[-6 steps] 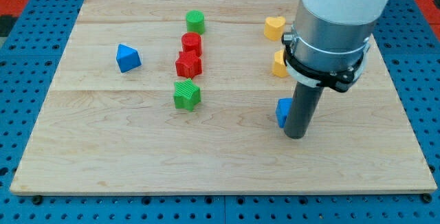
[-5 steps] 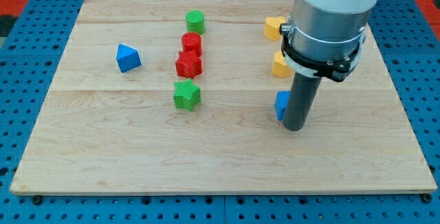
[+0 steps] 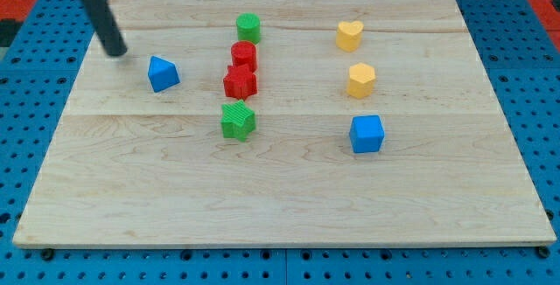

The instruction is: Push the blue triangle to the bottom of the blue cube

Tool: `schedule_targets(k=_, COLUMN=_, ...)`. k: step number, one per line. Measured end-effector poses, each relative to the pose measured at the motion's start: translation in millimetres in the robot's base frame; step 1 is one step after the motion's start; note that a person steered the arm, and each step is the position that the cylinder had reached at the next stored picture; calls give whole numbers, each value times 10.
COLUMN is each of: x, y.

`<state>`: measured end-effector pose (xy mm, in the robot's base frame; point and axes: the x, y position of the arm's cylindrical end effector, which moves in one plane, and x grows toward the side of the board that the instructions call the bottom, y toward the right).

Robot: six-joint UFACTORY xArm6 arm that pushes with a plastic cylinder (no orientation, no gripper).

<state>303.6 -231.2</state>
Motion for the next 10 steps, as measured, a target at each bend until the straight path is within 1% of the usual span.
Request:
schedule_targets(k=1, x=265, y=390)
schedule_targets(k=2, x=948, y=485)
schedule_targets(k=3, x=1298, y=523)
schedule_targets(k=4, x=1083, y=56)
schedule_targets(k=5, x=921, y=850)
schedule_targets(k=6, x=751, y=1030)
schedule_targets(k=7, x=786, y=1485)
schedule_targets(k=8, x=984, y=1731)
schedule_targets(k=9, x=1335, y=892)
schedule_targets(k=10, x=1366, y=571)
